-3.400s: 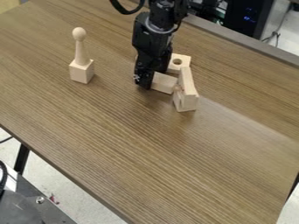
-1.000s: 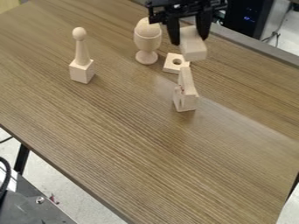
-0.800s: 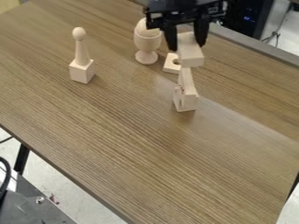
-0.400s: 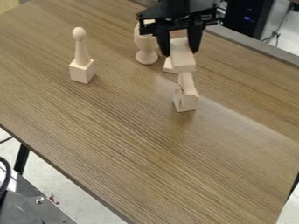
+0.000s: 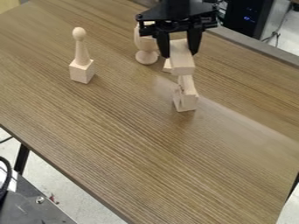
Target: Put the block on top of the other block
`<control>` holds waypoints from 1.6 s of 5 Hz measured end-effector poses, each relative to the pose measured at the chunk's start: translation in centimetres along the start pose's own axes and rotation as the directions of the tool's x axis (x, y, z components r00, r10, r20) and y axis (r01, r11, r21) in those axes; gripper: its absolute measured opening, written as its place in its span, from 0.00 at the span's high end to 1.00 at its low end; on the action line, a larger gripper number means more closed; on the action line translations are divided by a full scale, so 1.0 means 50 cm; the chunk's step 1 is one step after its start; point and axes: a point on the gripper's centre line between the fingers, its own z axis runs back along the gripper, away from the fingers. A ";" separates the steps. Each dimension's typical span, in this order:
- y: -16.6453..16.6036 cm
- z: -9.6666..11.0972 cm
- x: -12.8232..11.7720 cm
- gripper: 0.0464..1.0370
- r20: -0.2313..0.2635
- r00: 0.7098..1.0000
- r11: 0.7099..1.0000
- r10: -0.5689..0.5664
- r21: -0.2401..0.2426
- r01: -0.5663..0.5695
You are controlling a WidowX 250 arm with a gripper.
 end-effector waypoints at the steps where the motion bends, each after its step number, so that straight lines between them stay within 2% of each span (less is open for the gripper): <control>1: -0.007 -0.003 -0.006 0.51 -0.001 1.000 1.000 -0.010 -0.004 0.010; 8: -0.009 -0.046 -0.022 0.51 -0.033 0.998 0.999 -0.046 0.026 0.047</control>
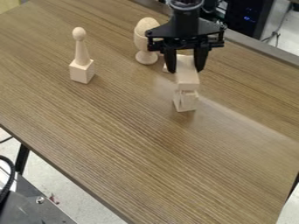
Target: Put the block on top of the other block
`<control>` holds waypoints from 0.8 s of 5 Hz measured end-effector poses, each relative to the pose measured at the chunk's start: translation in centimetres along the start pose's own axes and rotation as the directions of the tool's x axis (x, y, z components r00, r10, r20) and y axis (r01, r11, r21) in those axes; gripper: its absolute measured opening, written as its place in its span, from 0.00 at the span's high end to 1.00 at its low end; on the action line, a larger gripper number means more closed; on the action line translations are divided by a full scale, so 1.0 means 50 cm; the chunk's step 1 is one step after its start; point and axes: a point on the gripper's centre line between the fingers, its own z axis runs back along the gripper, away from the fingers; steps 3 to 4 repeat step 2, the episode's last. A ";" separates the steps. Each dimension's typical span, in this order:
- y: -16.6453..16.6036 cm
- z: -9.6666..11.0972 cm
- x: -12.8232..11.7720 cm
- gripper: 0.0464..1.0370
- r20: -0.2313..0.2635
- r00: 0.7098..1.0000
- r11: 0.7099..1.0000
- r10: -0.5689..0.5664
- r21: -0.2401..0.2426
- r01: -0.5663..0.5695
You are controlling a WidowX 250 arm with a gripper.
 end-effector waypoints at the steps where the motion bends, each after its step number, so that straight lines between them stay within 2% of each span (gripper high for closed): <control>1: -0.001 -0.001 0.000 0.51 0.005 1.000 1.000 -0.006 -0.001 0.006; 4: -0.002 -0.001 0.000 0.51 0.007 1.000 1.000 -0.010 -0.001 0.010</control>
